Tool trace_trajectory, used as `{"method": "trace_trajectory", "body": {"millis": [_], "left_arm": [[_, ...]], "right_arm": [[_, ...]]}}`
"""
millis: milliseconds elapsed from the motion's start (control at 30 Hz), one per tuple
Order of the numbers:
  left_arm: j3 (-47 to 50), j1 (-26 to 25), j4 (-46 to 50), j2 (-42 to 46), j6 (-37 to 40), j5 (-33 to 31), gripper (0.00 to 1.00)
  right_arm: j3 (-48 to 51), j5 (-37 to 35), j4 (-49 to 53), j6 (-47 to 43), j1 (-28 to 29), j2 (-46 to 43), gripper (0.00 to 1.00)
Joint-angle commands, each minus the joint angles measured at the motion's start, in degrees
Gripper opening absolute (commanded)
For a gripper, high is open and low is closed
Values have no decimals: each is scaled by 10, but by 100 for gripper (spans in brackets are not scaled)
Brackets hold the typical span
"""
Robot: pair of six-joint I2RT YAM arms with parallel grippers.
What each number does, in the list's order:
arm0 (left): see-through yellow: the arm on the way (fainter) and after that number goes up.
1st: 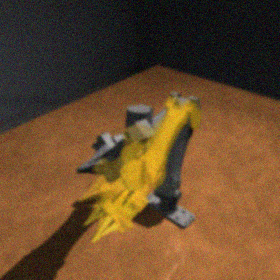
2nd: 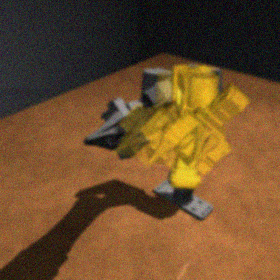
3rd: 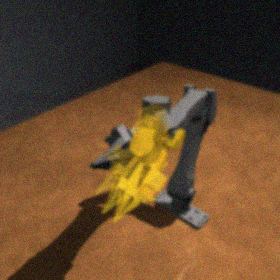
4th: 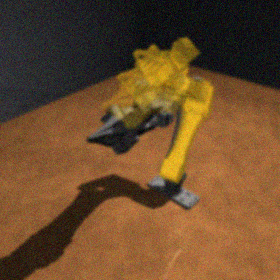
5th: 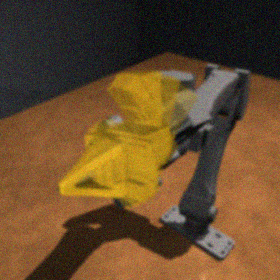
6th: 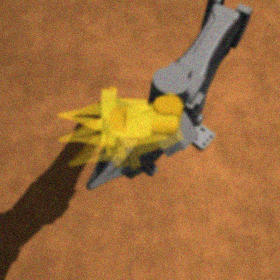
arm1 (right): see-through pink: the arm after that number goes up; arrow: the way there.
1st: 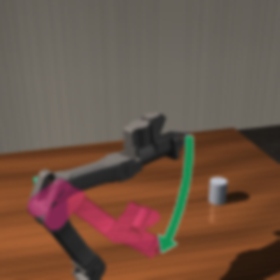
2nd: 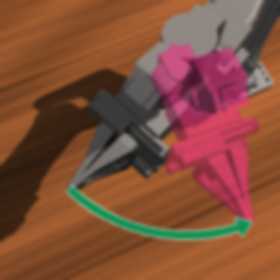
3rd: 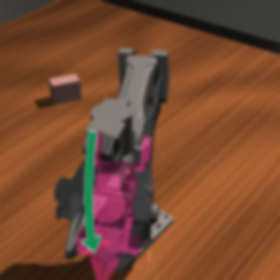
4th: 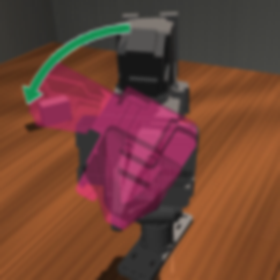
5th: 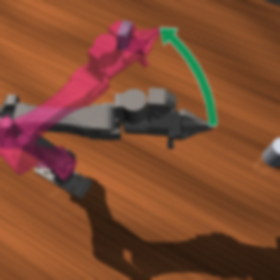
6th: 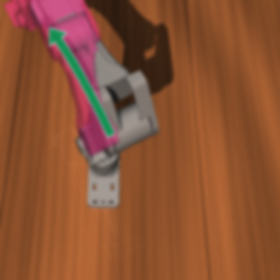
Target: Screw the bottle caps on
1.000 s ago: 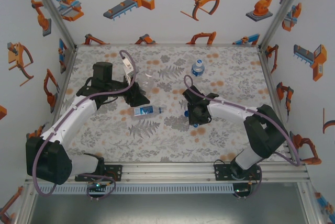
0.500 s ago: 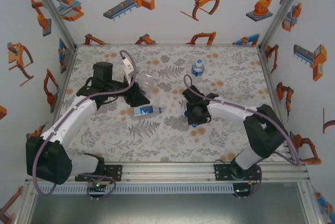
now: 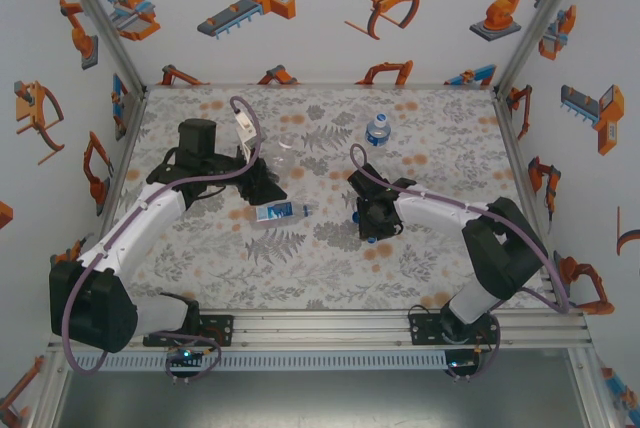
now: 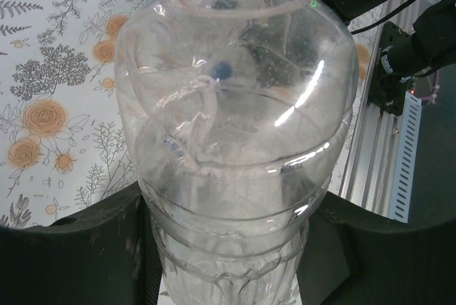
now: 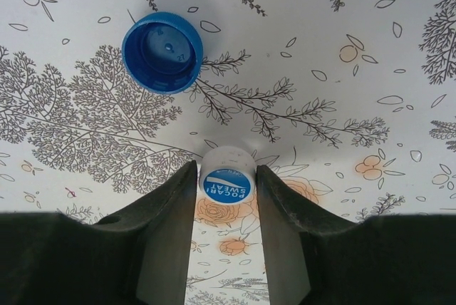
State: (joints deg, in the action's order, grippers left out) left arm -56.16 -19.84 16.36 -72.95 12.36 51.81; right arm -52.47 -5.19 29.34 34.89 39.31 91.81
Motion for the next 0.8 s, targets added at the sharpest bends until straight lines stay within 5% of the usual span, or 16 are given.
{"method": "trace_trajectory", "body": {"millis": [0,367,767], "left_arm": [[-20,-2,8,-4,13,7,0],[-19,-10,10,-4,17,0,0],[-51,-92,79,20,101,-88,0]], "right_arm": [[1,-1,16,8,3,-2,37],[-2,0,9,-10,3,-78,28],[65,97,-175,-194,3,-295,12]]}}
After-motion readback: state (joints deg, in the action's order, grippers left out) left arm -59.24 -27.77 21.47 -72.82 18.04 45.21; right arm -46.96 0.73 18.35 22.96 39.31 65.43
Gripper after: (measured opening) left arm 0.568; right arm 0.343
